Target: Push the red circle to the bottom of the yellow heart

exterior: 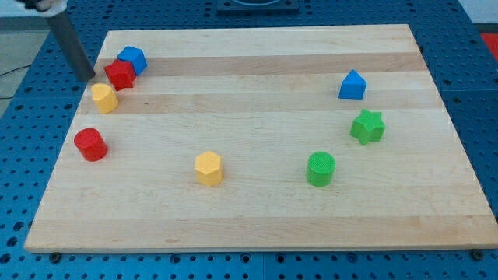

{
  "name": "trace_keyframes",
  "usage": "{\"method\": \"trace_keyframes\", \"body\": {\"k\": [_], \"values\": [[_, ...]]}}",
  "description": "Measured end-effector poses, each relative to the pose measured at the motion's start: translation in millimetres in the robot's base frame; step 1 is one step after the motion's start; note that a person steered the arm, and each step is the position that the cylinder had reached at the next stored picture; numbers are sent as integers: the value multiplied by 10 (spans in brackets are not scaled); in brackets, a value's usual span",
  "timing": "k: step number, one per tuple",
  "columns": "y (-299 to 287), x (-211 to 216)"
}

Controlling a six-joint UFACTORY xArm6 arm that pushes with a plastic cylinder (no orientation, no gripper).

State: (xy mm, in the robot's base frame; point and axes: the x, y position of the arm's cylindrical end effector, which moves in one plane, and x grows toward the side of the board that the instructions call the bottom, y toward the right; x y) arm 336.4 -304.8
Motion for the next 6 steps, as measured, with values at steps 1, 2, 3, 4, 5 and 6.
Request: {"method": "trace_keyframes", "body": {"k": [1,2,3,4,5,6], "values": [[83,313],[395,344],[466,558],[116,652],[3,768],[304,1252]]}}
